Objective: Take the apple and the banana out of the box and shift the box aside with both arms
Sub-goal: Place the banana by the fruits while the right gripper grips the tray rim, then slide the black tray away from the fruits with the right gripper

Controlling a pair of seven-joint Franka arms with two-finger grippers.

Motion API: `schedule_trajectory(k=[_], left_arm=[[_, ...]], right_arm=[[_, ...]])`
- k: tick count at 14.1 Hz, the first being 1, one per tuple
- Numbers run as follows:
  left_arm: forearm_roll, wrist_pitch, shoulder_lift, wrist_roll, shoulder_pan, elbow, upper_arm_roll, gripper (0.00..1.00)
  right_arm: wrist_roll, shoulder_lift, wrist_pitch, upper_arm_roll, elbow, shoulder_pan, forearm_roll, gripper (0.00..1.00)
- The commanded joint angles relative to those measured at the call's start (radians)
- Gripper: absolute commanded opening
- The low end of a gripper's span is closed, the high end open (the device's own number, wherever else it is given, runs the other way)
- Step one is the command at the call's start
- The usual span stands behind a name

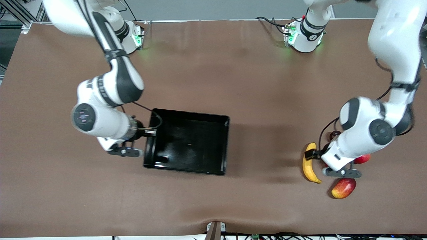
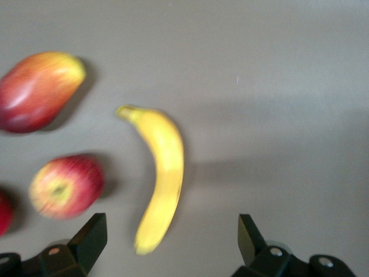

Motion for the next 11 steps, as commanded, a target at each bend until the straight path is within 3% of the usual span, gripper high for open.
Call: schedule_trajectory(k=[1, 5, 9, 11], left_arm=[[-0.016, -0.161, -0.168, 0.012, 0.012, -0.041, 0.005, 1.00], [-0.017, -0.304, -0.317, 0.014, 0.011, -0.020, 0.008, 1.00], [-0.020, -0.334, -0.359, 0.018, 0.046, 0.026, 0.008, 1.00], [-0.027, -0.372, -0.376, 0.009, 0.044, 0.031, 0.006, 1.00]], right_arm=[[-0.066, -0.074, -0.061, 0.006, -0.043, -0.084, -0.013, 0.00], [-0.229, -0.095, -0.162, -0.006, -0.044, -0.251, -0.052, 0.00], [-0.450, -0.094, -0.165, -0.008, -0.103, -0.429, -0.063, 0.00], [-0.511, -0.086, -0.136, -0.008, -0.124, -0.491, -0.116, 0.00]])
